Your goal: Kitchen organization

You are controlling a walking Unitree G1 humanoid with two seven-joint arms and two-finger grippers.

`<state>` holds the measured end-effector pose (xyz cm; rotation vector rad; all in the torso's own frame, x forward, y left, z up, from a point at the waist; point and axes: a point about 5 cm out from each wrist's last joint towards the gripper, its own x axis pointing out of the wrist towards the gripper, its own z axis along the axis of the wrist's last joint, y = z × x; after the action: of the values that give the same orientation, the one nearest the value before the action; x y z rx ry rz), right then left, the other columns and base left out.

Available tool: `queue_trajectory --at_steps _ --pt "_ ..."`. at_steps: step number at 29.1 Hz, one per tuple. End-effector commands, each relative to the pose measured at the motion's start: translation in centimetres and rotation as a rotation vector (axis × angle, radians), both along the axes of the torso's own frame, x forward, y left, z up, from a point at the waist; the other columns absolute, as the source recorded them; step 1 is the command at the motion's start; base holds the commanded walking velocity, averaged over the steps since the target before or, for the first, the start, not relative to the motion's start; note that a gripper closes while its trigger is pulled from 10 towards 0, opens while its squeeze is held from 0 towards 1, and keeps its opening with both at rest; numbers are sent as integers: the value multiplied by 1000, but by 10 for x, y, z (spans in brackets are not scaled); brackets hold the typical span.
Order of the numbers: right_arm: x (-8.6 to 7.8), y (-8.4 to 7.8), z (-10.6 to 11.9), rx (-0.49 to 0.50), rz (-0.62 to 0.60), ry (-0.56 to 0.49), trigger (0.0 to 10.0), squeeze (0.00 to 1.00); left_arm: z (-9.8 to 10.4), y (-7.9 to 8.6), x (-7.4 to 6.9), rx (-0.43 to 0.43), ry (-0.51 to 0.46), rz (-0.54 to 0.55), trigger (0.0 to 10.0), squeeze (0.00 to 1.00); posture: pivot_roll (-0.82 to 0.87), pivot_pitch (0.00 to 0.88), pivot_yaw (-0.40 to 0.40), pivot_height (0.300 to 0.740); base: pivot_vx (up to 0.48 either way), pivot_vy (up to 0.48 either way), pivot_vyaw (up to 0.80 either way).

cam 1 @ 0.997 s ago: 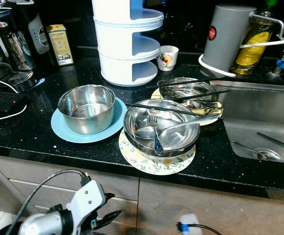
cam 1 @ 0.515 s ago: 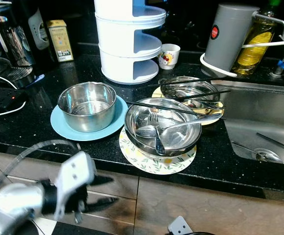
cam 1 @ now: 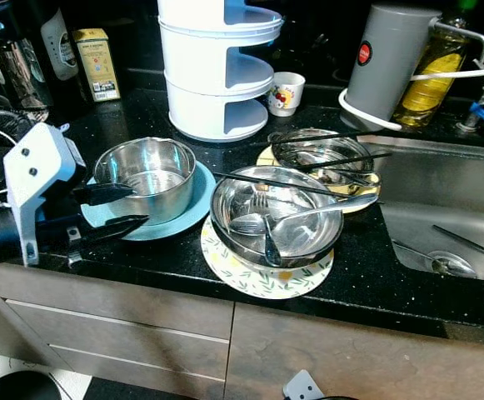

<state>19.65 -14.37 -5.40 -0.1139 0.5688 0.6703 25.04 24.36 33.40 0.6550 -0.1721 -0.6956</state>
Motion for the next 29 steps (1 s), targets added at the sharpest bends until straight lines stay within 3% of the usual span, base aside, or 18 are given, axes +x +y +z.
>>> queue_trajectory --at_steps 1,6,12,13,14,18,29 --pt "-7 0 -5 -11 5 31 10000 0 5 5 1 45 -19 10 10000 1000 -25 143 -29 740 0 0 0" --pt "-10 -3 -7 -17 -6 48 10000 0 3 14 7 139 4 22 10000 1000 -22 139 -31 740 0 0 0" --pt "-9 -3 -7 -15 -8 49 10000 0 -4 12 10 127 68 -16 10000 1000 -21 135 -32 740 0 0 0" --pt "-9 -3 -7 -14 -9 49 10000 0 -7 12 14 104 97 -38 10000 820 -21 135 -34 740 0 0 0" --pt "-9 -2 -7 -14 -9 49 10000 0 -9 11 18 80 122 -56 10000 0 -21 135 -34 740 0 0 0" --pt "-7 -2 -7 -14 -11 51 10000 0 -10 10 31 74 156 -100 10000 0 -22 141 -33 740 0 0 0" --pt "-7 -6 -6 -14 -19 51 10000 0 -21 17 57 256 280 -162 10000 0 -26 143 -37 740 0 0 0"
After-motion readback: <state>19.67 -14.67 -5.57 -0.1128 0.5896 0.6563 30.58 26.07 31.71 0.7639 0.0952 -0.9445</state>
